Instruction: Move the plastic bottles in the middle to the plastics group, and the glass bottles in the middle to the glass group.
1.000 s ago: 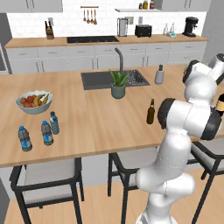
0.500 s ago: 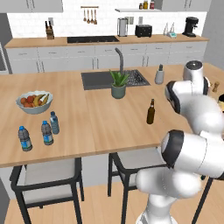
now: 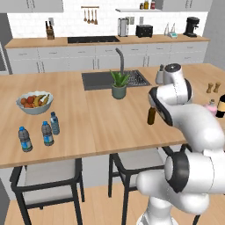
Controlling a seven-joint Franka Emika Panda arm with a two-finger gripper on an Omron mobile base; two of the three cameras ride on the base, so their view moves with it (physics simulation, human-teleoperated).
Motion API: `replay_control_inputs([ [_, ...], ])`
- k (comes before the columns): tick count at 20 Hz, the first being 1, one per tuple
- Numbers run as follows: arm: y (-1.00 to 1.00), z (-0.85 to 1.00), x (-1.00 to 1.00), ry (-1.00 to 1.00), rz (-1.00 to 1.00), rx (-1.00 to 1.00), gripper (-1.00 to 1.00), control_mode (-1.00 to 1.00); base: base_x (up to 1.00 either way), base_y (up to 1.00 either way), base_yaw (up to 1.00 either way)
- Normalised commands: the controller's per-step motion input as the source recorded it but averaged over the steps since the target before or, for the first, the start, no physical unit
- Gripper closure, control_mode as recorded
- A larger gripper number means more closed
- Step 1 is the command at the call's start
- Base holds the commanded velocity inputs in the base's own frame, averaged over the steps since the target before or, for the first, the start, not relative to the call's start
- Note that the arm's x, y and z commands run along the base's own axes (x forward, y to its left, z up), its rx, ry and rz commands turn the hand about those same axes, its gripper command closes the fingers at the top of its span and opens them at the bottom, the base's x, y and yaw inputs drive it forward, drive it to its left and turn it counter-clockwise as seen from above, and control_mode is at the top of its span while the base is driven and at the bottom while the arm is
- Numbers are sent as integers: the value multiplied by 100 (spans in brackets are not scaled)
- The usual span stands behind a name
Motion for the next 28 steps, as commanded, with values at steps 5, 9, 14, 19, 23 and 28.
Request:
replay_control_inputs([
  [5,57,-27,1,-13,3,7,-100,-100,0,0,0],
  [9,29,-40,30,-9,3,0,-100,-100,0,0,0],
  [14,-4,-12,42,0,5,0,-100,-100,0,0,0],
  [19,-6,0,25,1,10,4,-100,-100,0,0,0],
  [23,-2,2,0,0,11,2,-100,-100,0,0,0],
  [28,0,-8,22,0,8,0,-100,-100,0,0,0],
])
